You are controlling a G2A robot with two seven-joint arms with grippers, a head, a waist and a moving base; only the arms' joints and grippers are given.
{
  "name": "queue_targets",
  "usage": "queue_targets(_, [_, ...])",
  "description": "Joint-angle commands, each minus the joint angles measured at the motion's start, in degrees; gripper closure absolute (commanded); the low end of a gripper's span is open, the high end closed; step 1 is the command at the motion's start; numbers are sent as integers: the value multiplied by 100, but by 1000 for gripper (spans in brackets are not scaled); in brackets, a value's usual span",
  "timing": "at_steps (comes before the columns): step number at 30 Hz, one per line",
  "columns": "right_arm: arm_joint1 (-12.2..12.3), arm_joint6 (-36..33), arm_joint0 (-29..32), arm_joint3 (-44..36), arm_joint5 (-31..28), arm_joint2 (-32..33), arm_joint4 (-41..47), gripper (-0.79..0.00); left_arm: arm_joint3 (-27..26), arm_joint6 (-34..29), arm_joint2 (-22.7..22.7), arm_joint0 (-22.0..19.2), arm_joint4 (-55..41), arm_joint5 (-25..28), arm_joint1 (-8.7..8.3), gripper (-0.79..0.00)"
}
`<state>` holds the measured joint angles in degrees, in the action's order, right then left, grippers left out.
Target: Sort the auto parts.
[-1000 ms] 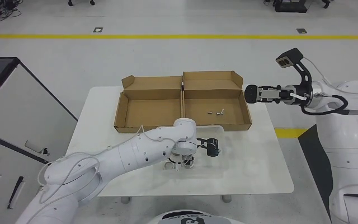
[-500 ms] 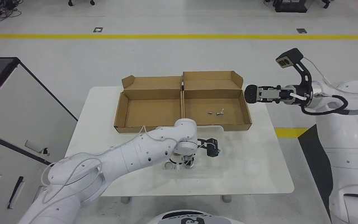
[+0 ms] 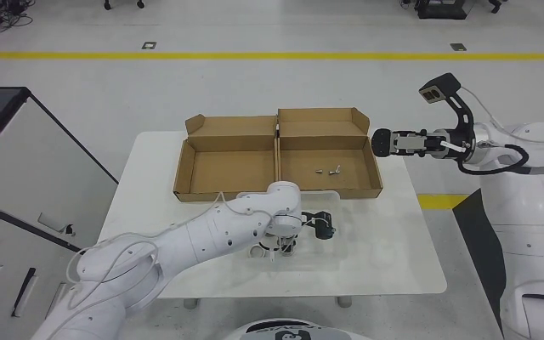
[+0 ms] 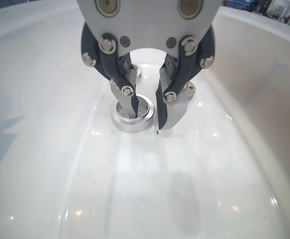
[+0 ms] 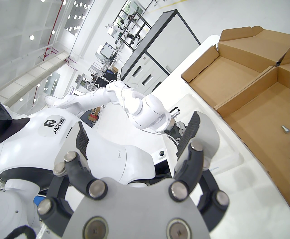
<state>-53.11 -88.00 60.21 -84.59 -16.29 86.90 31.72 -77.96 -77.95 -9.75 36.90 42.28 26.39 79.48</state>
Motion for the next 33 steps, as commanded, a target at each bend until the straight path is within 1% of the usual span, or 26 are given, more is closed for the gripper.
queue_targets(1, [0,0,0,0,0,0,0,-785,21,-4,1,5,8,-4,14,-243])
queue_targets(2, [0,0,0,0,0,0,0,-785,32,-8,1,2,22,-8,21,-212])
queue_targets(3, [0,0,0,0,0,0,0,-785,43,-20,1,-4,51,-20,28,0])
queue_targets(10, [0,0,0,0,0,0,0,-785,65,-27,1,-118,-34,-28,37,0])
queue_targets(15, [0,0,0,0,0,0,0,-785,-158,-165,1,-419,-368,-166,-61,0])
queue_targets(20, [0,0,0,0,0,0,0,-785,-603,-406,1,-825,-757,-408,-282,0])
queue_targets(26, [0,0,0,0,0,0,0,-785,-1200,-503,1,-1340,-1247,-505,-626,0])
queue_targets(30, [0,0,0,0,0,0,0,-785,-1478,-541,1,-1603,-1441,-544,-830,0])
queue_targets(33, [0,0,0,0,0,0,0,-785,-1607,-529,1,-1765,-1551,-533,-946,0])
